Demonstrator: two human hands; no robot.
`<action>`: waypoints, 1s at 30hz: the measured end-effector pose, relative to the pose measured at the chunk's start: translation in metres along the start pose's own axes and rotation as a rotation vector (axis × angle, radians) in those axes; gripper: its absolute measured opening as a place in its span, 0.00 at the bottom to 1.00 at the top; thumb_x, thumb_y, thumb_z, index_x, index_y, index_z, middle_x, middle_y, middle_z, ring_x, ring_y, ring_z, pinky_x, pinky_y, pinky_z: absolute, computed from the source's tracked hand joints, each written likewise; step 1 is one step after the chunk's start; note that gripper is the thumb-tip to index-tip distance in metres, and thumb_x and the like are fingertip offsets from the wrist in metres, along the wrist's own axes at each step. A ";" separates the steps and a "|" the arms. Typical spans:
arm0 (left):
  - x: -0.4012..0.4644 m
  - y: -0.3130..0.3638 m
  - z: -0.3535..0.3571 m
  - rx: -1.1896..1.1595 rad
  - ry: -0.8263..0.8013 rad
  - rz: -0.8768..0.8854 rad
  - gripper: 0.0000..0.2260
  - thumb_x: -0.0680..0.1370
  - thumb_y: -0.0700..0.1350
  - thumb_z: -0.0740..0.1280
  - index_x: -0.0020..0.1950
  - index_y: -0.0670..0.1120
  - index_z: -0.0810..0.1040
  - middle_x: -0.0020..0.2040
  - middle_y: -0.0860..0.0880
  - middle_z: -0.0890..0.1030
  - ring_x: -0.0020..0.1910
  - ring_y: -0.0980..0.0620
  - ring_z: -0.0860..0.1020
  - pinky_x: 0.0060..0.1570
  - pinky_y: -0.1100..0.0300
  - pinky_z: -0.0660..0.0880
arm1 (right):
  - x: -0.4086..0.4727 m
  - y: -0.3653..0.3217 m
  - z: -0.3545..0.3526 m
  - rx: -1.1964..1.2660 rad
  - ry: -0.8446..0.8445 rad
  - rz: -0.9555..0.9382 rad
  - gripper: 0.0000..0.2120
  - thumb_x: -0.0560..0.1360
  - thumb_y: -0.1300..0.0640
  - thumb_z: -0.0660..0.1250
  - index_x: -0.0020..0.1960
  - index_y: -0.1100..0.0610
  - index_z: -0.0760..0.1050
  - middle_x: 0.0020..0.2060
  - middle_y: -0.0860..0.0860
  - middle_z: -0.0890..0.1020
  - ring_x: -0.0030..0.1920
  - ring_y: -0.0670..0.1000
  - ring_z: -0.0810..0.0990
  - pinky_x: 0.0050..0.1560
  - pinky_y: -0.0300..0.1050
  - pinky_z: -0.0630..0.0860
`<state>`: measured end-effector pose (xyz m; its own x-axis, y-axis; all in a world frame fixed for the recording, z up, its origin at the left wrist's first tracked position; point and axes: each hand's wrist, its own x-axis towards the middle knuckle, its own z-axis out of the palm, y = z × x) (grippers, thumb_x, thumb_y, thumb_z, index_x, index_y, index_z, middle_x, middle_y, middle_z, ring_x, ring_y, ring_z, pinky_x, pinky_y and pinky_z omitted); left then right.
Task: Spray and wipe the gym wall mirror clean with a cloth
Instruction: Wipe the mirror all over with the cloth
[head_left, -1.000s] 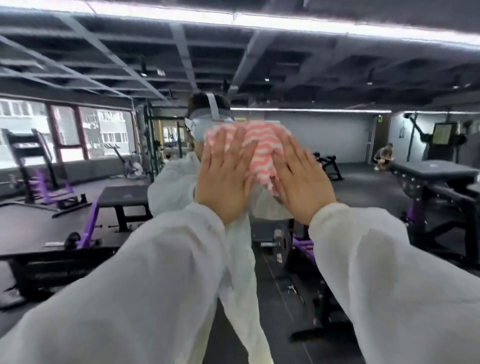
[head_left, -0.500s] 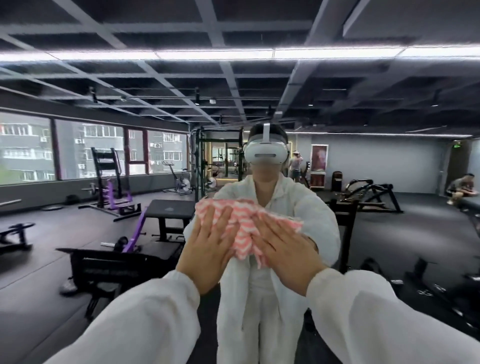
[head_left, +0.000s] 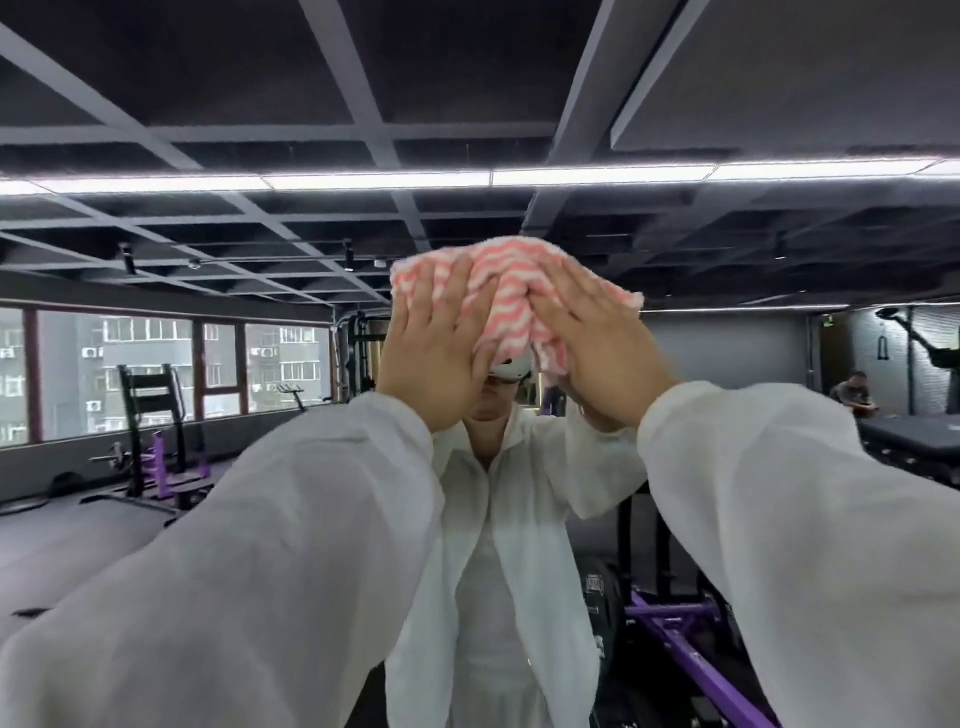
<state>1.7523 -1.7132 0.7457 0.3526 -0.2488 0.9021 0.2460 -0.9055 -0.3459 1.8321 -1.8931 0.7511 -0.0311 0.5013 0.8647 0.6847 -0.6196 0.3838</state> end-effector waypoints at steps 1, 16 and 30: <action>0.003 0.000 0.001 -0.010 0.004 -0.007 0.26 0.80 0.55 0.47 0.76 0.45 0.59 0.75 0.40 0.59 0.73 0.33 0.57 0.70 0.41 0.49 | 0.001 -0.002 0.001 0.016 0.004 0.021 0.37 0.70 0.62 0.73 0.75 0.56 0.61 0.75 0.56 0.59 0.75 0.57 0.57 0.70 0.52 0.58; 0.043 -0.009 -0.017 0.042 -0.074 -0.014 0.32 0.75 0.57 0.34 0.78 0.48 0.46 0.78 0.45 0.47 0.76 0.41 0.45 0.73 0.46 0.42 | 0.037 0.009 -0.018 0.069 -0.027 0.037 0.29 0.81 0.57 0.58 0.78 0.54 0.49 0.77 0.52 0.45 0.74 0.46 0.38 0.69 0.36 0.32; 0.145 0.019 -0.027 0.030 -0.039 -0.171 0.26 0.82 0.55 0.45 0.78 0.49 0.41 0.78 0.47 0.40 0.76 0.42 0.38 0.72 0.45 0.36 | 0.104 0.101 -0.052 0.019 -0.045 0.028 0.27 0.82 0.48 0.52 0.78 0.48 0.48 0.78 0.49 0.46 0.77 0.51 0.41 0.76 0.52 0.41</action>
<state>1.7838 -1.7751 0.8765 0.3381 -0.0781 0.9378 0.3318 -0.9227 -0.1965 1.8607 -1.9352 0.8963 0.0207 0.5113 0.8591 0.6986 -0.6222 0.3534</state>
